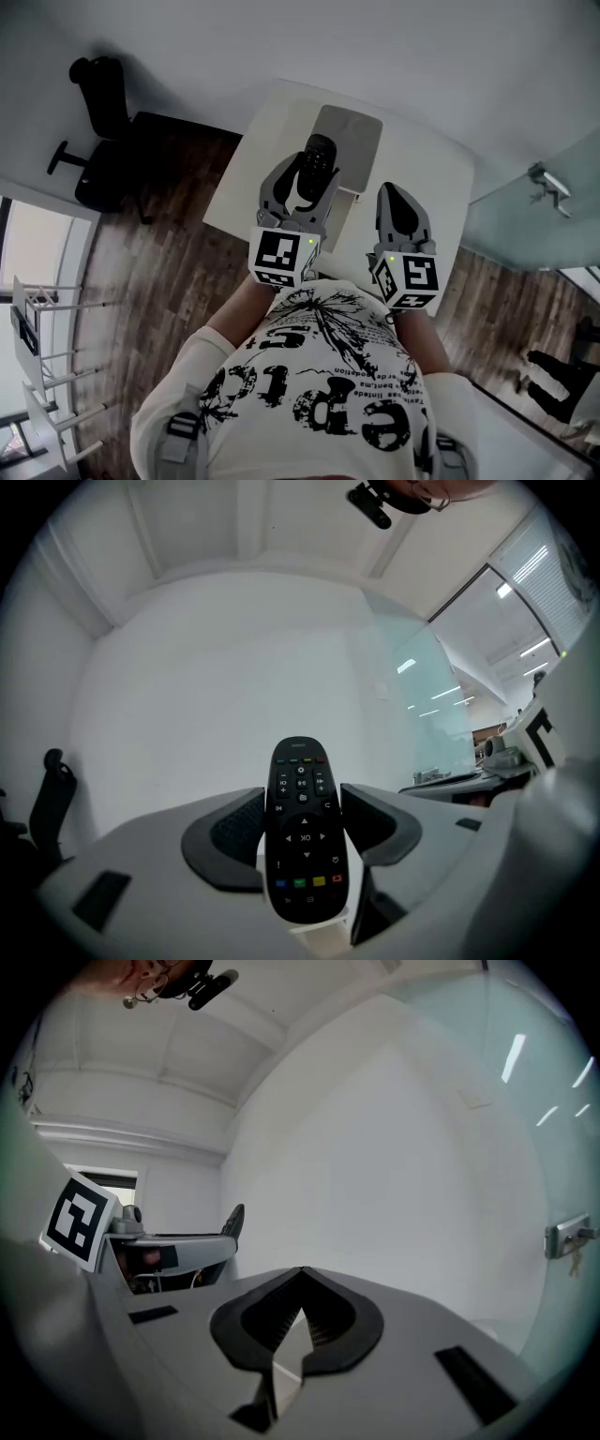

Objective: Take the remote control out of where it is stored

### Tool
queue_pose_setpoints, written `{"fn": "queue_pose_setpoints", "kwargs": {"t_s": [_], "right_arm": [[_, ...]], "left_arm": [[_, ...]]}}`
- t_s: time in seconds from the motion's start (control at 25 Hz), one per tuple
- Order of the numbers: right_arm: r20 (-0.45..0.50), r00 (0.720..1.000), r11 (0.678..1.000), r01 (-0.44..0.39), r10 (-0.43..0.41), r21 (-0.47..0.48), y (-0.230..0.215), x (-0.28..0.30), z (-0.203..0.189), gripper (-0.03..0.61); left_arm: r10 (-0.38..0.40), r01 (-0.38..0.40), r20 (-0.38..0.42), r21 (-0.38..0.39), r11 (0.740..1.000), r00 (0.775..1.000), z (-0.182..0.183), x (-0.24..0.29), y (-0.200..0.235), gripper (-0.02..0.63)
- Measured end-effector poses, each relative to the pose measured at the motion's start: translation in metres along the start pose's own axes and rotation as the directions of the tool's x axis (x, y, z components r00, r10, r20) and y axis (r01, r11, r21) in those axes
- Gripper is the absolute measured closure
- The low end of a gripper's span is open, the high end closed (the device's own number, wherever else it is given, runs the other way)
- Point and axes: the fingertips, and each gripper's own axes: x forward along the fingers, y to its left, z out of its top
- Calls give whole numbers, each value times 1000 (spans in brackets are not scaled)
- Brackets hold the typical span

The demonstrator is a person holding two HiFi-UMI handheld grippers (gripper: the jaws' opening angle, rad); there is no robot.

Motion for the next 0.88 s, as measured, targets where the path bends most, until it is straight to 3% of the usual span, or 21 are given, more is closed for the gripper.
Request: {"fn": "queue_pose_setpoints", "kwargs": {"t_s": [0.2, 0.88], "right_arm": [[4, 1000, 1000, 3, -3, 30, -2, 0, -3, 580], [-20, 1000, 1000, -3, 3, -4, 11, 2, -3, 579]], "left_arm": [[-12, 12, 5, 4, 1000, 1000, 0, -3, -7, 350], [-31, 30, -10, -27, 999, 999, -5, -8, -4, 350]]}}
